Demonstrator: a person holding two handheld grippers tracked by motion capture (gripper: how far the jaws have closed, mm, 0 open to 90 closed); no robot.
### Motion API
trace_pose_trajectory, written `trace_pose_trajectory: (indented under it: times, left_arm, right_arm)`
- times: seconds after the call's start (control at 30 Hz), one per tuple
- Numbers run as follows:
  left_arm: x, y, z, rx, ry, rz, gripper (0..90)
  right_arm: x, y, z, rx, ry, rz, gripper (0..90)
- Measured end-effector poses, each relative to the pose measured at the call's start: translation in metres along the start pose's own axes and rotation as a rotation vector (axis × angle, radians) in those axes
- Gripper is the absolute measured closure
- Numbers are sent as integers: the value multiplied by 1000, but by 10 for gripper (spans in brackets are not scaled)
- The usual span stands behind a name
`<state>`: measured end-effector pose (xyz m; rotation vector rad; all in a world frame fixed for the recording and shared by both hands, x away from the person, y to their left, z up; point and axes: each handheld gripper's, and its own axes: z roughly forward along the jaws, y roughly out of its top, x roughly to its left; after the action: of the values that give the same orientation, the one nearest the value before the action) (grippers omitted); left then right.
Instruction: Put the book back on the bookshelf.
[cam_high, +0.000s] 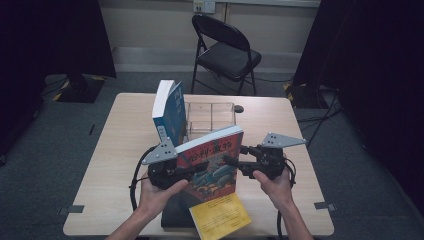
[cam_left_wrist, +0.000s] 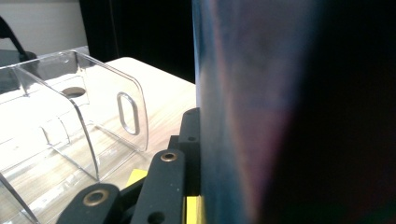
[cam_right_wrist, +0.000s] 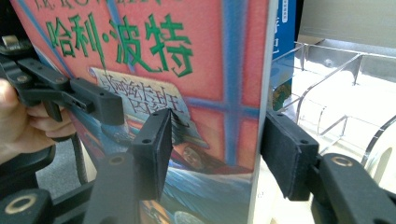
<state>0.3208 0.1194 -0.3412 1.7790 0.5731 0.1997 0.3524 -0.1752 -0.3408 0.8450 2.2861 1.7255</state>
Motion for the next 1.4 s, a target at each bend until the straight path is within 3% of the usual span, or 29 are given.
trace_pose_trajectory:
  times: [0.23,0.3,0.4,0.53,0.63,0.8,1.07,1.2,1.4]
  left_arm:
    - [1,3,-6,22,8,-7,746]
    - [2,4,-6,28,-1,-29,746]
    - [3,5,-9,33,24,-22,747]
    - [11,4,-14,24,42,-99,747]
    - [15,5,-17,26,41,-118,747]
    - [14,9,-23,20,75,-96,747]
    - [21,14,-30,40,117,-89,747]
    - [24,18,-34,15,119,-103,748]
    - [29,22,-36,1,174,-100,747]
  right_arm:
    - [5,0,4,7,9,-11,433]
    - [4,0,4,8,14,-11,432]
    - [1,-2,5,15,13,-2,407]
    - [-3,-6,0,15,-9,17,395]
    - [-5,-10,-4,17,-23,20,378]
    - [-7,-20,-8,27,-22,57,338]
    - [-10,-50,-21,68,-70,101,298]
    - [-12,-66,-23,105,-82,126,293]
    - [-13,-80,-30,134,-102,135,293]
